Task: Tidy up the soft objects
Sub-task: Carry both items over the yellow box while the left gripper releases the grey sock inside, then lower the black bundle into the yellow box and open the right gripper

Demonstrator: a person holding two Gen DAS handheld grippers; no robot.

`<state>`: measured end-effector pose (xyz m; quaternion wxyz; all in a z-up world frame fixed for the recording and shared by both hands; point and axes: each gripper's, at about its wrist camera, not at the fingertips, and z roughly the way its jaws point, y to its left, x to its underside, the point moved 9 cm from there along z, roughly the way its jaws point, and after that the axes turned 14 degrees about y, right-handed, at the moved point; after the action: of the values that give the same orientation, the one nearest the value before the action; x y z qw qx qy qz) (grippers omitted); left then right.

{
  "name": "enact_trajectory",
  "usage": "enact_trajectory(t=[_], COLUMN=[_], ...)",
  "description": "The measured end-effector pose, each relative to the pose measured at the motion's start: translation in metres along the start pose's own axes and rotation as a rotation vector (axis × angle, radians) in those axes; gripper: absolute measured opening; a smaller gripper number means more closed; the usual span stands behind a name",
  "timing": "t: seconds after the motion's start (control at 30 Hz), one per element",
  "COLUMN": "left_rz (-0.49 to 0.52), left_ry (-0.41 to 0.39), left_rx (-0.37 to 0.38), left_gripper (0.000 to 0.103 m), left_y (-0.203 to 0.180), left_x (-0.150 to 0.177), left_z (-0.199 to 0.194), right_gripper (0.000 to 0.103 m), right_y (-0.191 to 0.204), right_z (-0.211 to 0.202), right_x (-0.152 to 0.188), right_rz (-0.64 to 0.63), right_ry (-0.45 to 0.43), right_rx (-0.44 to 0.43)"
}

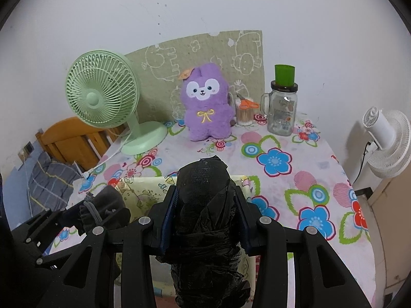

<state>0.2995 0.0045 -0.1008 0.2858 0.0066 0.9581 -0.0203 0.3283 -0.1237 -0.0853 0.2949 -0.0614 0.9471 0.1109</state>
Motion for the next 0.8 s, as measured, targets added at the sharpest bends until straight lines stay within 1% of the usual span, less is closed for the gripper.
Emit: enact_trajectory(t=[0.27, 0.3, 0.33, 0.4, 0.53, 0.8], left_rz=[-0.015, -0.014, -0.013, -0.013, -0.001, 0.021], left_ry=[0.018, 0.021, 0.024, 0.025, 0.033, 0.059], left_rx=[-0.015, -0.016, -0.018, -0.023, -0.033, -0.037], left_gripper=[0.053, 0.056, 0.063, 0.071, 0.083, 0.089], left_y=[0.005, 0.004, 0.004, 0.005, 0.005, 0.001], left_x=[-0.002, -0.002, -0.001, -0.001, 0.001, 0.005], left_z=[0.012, 0.013, 0.015, 0.018, 0.021, 0.029], right_gripper=[0.045, 0.045, 0.045, 0.045, 0.045, 0.046], right_y=[0.004, 0.005, 0.006, 0.007, 0.009, 0.01], right_z=[0.016, 0.018, 0.02, 0.025, 0.033, 0.049], right_x=[-0.004, -0.004, -0.004, -0.005, -0.004, -0.002], right_rz=[-0.002, -0.003, -0.004, -0.009, -0.015, -0.018], right_ry=[0.024, 0.027, 0.03, 0.037, 0.052, 0.085], right_rx=[-0.015, -0.017, -0.018, -0.021, -0.026, -0.031])
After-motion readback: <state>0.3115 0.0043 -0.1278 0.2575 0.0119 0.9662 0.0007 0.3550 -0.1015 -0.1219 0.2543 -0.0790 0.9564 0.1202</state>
